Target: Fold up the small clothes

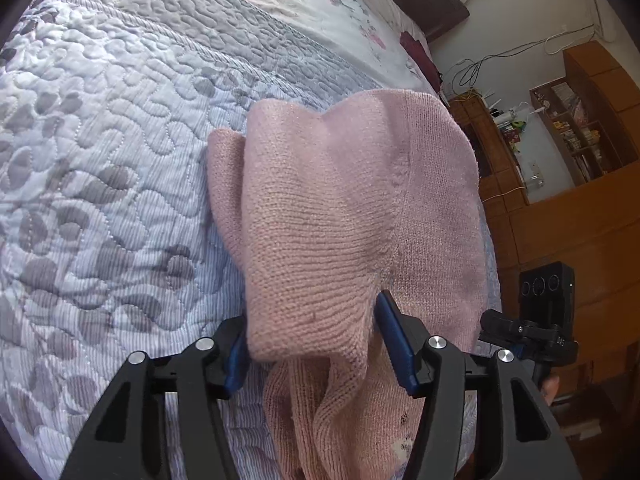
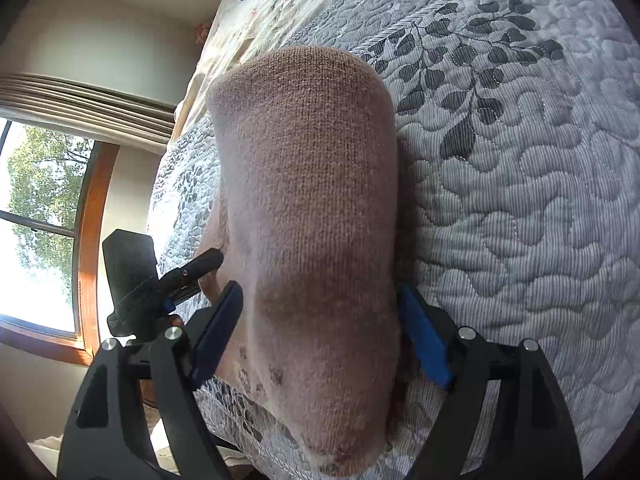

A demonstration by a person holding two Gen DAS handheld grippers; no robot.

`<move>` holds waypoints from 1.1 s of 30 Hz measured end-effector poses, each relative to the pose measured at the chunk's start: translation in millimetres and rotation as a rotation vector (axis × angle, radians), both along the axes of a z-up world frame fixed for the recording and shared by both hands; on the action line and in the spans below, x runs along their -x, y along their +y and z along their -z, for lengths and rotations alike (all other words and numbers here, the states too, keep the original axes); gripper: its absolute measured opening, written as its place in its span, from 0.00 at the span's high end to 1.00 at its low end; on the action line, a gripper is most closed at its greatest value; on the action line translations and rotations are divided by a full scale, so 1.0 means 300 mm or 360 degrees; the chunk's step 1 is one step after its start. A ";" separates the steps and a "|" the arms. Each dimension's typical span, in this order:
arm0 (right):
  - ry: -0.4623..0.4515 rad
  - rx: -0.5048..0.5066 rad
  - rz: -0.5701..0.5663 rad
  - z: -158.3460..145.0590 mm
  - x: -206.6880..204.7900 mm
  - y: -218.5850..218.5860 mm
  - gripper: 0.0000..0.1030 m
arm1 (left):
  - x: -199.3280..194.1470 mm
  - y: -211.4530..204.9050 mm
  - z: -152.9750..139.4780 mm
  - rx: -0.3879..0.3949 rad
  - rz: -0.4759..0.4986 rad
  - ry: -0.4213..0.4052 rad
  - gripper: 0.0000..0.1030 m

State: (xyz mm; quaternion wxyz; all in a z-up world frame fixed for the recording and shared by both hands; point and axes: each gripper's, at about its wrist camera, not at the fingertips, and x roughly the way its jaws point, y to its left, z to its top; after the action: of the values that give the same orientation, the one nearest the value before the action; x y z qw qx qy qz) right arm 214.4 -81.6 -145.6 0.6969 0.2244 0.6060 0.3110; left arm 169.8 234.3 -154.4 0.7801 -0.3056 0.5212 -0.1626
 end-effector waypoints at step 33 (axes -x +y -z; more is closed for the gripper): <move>-0.0075 0.0312 0.0155 -0.034 0.366 -0.150 0.23 | 0.392 -0.127 -0.085 -0.0551 0.0034 -0.0031 0.31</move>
State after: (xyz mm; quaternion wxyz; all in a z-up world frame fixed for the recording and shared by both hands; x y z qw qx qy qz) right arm 104.7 -126.6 -135.4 0.7438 0.1770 0.6054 0.2212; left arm 52.4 196.2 -128.9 0.8243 -0.1595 0.5371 -0.0816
